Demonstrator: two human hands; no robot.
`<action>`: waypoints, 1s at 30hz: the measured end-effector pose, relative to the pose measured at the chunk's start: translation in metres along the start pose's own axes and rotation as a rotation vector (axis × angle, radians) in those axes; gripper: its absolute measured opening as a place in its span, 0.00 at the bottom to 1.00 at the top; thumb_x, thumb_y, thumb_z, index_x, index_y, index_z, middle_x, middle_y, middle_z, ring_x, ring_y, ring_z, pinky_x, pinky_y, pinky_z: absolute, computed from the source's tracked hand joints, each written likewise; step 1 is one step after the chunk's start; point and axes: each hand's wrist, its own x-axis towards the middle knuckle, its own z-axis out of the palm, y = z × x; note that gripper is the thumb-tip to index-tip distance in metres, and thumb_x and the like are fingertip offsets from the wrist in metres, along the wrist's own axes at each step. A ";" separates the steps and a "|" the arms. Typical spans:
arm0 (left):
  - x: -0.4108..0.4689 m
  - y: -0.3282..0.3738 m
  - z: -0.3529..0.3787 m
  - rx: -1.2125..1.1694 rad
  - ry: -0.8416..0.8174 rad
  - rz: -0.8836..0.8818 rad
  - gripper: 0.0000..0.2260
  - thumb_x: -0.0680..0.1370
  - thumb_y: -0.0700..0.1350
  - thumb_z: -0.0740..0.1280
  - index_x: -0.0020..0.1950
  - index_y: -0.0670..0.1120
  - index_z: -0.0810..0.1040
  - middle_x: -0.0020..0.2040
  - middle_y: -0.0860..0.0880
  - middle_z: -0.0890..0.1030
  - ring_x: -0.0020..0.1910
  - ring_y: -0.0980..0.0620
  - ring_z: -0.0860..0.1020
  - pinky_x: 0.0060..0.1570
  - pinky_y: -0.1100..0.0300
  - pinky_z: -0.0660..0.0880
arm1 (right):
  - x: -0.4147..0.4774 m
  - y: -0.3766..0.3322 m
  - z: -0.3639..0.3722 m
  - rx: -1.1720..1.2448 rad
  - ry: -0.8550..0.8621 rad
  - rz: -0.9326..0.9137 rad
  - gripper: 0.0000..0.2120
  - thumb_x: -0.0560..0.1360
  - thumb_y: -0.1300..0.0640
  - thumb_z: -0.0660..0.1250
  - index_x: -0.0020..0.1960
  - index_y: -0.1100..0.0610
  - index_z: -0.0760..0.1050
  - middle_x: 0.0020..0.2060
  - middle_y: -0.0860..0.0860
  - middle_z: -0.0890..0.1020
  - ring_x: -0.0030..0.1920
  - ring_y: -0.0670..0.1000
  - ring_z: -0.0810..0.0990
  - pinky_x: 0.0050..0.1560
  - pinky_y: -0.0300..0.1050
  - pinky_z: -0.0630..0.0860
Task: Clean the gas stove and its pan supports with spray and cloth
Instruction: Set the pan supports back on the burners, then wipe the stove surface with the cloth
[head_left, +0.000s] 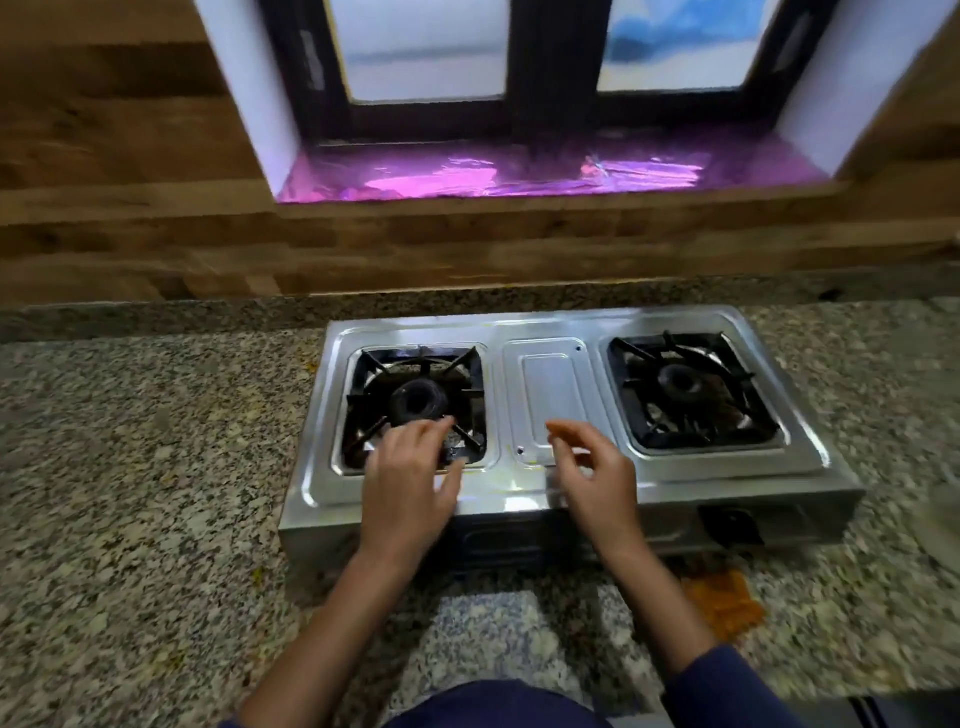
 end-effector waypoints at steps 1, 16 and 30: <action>-0.001 0.014 0.008 -0.044 -0.030 0.080 0.19 0.74 0.51 0.68 0.64 0.48 0.77 0.55 0.50 0.79 0.55 0.47 0.76 0.51 0.51 0.74 | -0.012 0.006 -0.008 -0.013 0.068 0.005 0.10 0.76 0.66 0.67 0.52 0.53 0.82 0.46 0.46 0.84 0.46 0.43 0.82 0.45 0.34 0.76; -0.050 0.084 0.077 -0.026 -0.255 0.706 0.21 0.71 0.49 0.72 0.62 0.44 0.79 0.71 0.43 0.72 0.71 0.41 0.68 0.67 0.45 0.68 | -0.106 0.096 -0.080 -0.702 0.311 0.869 0.42 0.68 0.37 0.72 0.71 0.59 0.62 0.67 0.58 0.69 0.67 0.60 0.68 0.58 0.54 0.73; -0.042 0.045 0.028 -0.306 -0.323 0.578 0.19 0.76 0.48 0.68 0.66 0.46 0.77 0.72 0.47 0.72 0.73 0.46 0.67 0.71 0.49 0.66 | -0.122 0.008 -0.074 0.811 0.177 1.121 0.06 0.62 0.68 0.64 0.37 0.59 0.70 0.33 0.57 0.75 0.36 0.58 0.73 0.39 0.49 0.72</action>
